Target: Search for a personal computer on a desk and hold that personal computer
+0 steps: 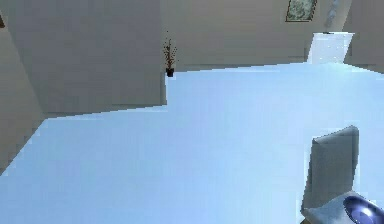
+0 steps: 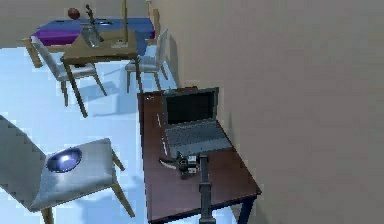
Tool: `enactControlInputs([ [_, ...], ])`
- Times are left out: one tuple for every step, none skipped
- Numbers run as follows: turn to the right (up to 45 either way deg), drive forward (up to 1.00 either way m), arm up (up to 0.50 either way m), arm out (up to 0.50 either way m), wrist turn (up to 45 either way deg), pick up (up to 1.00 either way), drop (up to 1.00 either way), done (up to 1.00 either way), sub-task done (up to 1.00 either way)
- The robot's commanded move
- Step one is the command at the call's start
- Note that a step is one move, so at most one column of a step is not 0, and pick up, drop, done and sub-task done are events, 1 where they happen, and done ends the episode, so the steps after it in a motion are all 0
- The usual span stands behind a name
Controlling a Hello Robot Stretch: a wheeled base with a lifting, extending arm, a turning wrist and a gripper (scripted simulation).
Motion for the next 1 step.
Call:
enactControlInputs([
  [0.0, 0.00, 0.10, 0.00, 0.0, 0.00, 0.00, 0.00, 0.00],
])
